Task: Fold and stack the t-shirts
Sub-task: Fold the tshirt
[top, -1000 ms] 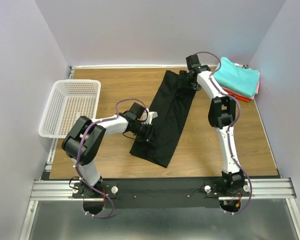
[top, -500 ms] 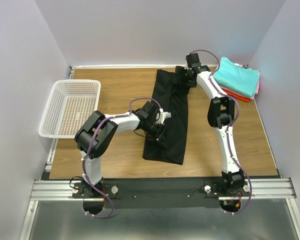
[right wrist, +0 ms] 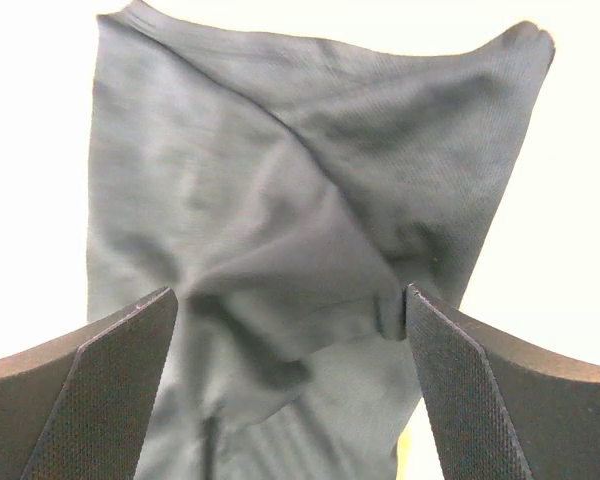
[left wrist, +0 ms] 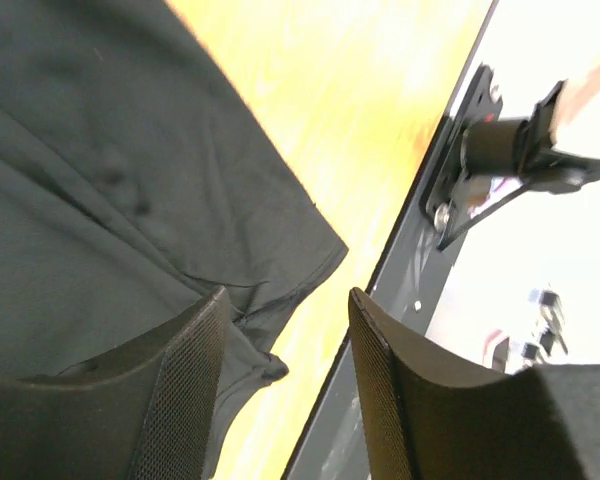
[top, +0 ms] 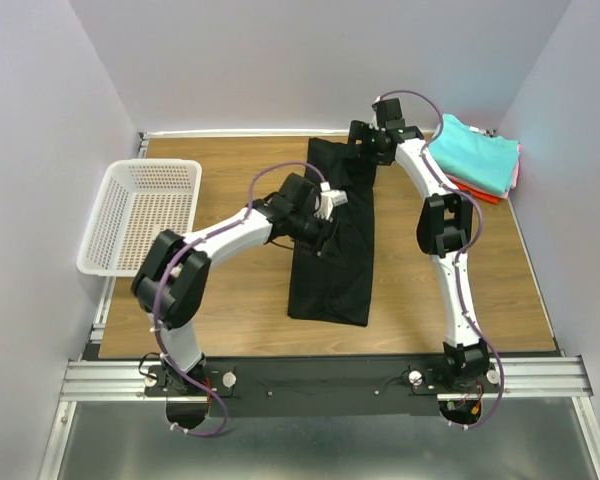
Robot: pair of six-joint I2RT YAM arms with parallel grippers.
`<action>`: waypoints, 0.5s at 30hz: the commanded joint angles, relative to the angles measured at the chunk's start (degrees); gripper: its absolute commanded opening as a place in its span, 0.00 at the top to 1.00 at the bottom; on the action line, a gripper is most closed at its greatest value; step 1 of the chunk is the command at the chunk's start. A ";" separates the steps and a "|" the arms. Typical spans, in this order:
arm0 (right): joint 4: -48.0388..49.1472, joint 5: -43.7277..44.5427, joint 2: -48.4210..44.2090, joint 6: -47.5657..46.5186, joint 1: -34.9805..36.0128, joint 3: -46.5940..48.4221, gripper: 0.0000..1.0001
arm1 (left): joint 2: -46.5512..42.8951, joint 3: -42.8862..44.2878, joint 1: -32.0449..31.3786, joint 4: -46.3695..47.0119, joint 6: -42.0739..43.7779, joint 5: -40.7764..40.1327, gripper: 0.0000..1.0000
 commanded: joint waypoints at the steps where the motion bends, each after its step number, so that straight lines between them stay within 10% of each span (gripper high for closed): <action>1: 3.63 -0.43 -10.11 -1.73 0.13 0.28 0.00 | -6.23 1.29 3.26 -3.60 2.48 -4.07 0.40; 15: 2.84 -0.95 -43.83 0.81 1.70 -50.50 0.03 | -17.13 -14.25 10.30 -10.46 4.86 -14.89 0.40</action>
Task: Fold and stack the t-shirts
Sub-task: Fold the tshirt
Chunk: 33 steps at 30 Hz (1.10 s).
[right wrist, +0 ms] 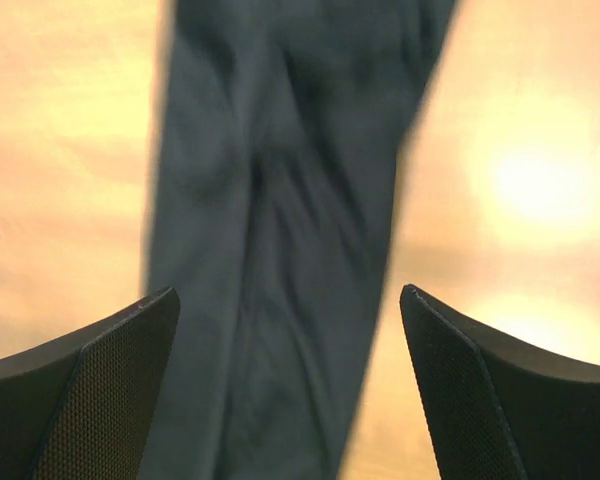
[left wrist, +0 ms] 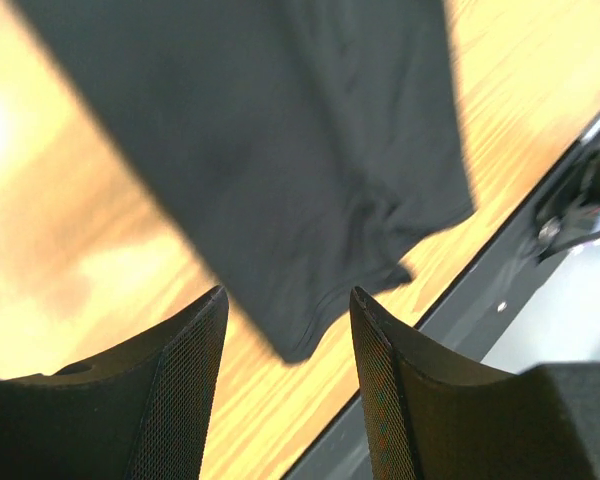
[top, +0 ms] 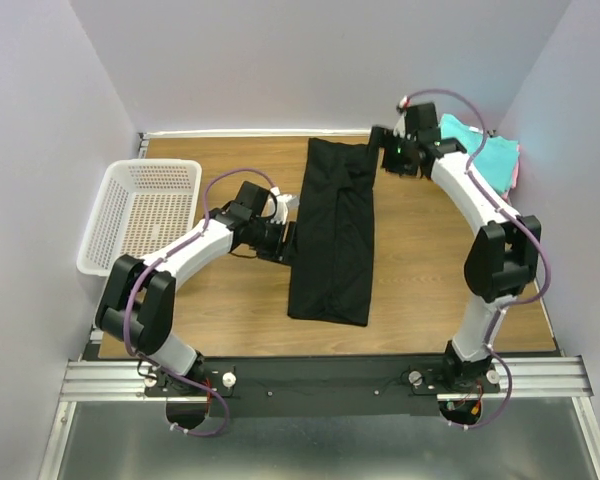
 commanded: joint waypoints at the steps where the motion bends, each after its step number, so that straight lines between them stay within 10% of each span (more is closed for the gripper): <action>1: -3.60 -1.39 -6.35 2.58 2.08 -16.58 0.04 | -3.99 -4.36 -0.17 -3.18 1.40 -2.96 0.40; 13: -11.51 -0.51 -24.38 16.03 18.60 -43.08 0.11 | -10.07 -13.78 -0.17 -2.05 -0.18 -0.50 0.40; 33: -9.59 -2.54 -28.79 25.80 26.17 -56.89 0.43 | -6.64 -17.73 -2.28 3.05 -1.76 3.11 0.42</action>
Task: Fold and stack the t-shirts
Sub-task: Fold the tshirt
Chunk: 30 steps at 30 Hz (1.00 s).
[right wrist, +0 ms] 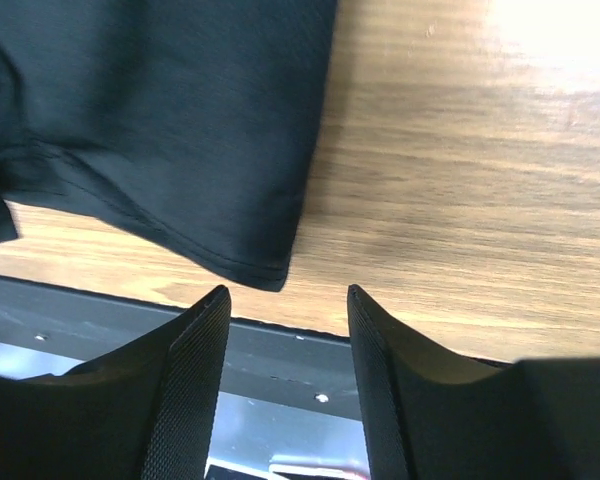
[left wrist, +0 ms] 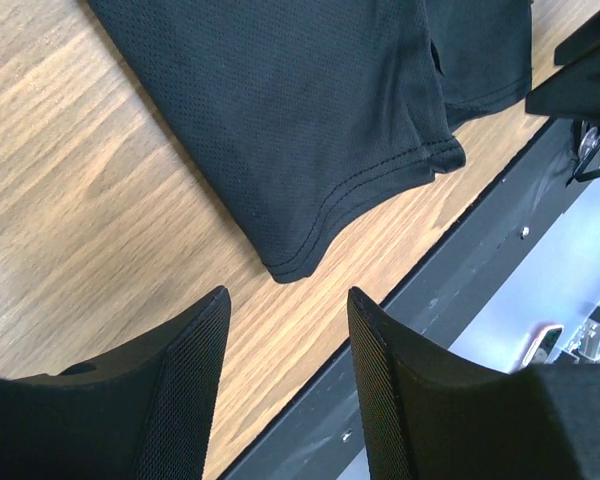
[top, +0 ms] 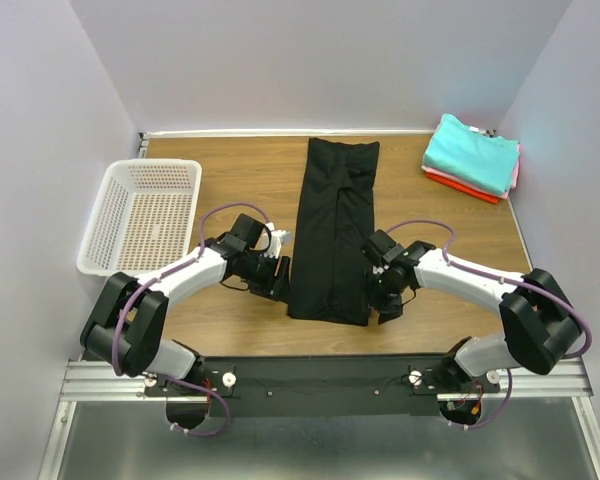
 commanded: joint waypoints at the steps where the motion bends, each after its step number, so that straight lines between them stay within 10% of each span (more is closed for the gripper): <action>1: 3.30 -2.62 -0.75 1.91 0.70 -2.45 0.44 | 1.23 -1.02 -0.36 1.72 -0.69 1.14 0.42; 30: 8.33 -3.42 -0.83 3.84 0.70 -7.46 0.76 | 11.78 -0.93 -2.03 3.30 2.39 4.92 0.54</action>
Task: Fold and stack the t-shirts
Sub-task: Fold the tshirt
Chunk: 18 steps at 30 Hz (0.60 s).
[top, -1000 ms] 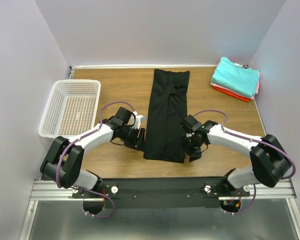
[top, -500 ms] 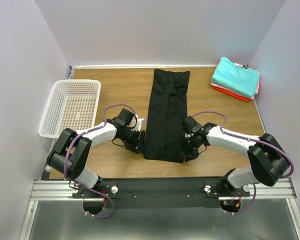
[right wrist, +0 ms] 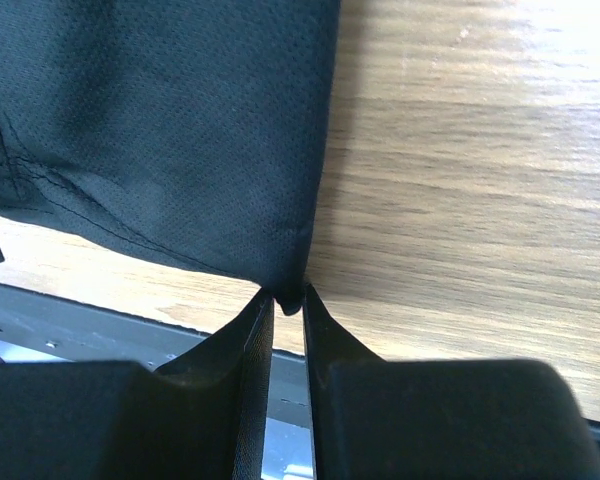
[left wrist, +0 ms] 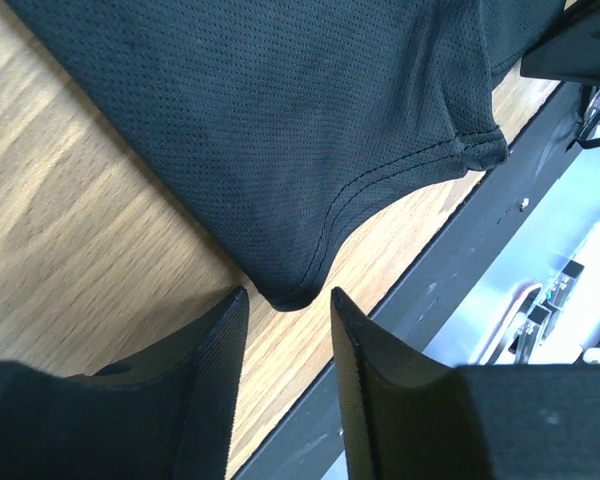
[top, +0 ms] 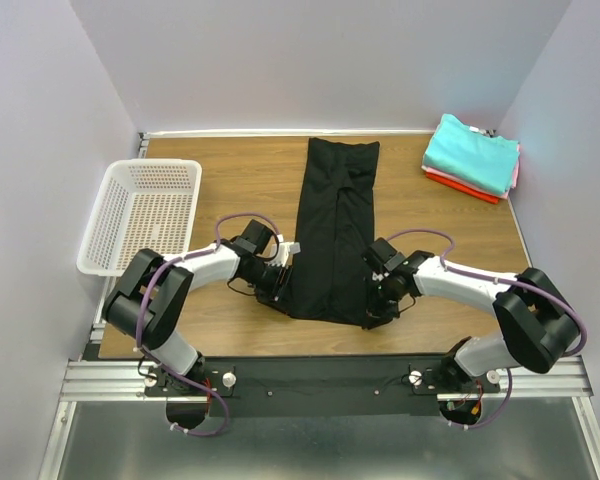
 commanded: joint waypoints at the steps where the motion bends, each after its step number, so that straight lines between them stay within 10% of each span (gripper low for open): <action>1: 0.26 -0.43 -1.64 1.28 0.53 -1.34 0.76 | 2.18 -0.80 -0.67 0.79 1.21 -0.57 0.55; 9: 0.26 -0.16 -1.99 1.02 0.53 -1.43 0.76 | 4.29 -0.18 -1.29 2.20 0.50 -0.48 0.61; 15: 0.00 0.10 -1.03 -0.30 0.53 0.41 0.86 | 5.09 -0.01 -1.55 3.43 0.59 -0.65 0.97; 18: -0.44 0.36 -0.68 -1.00 0.53 1.73 0.94 | 3.42 0.43 -1.55 3.08 0.42 -1.96 1.00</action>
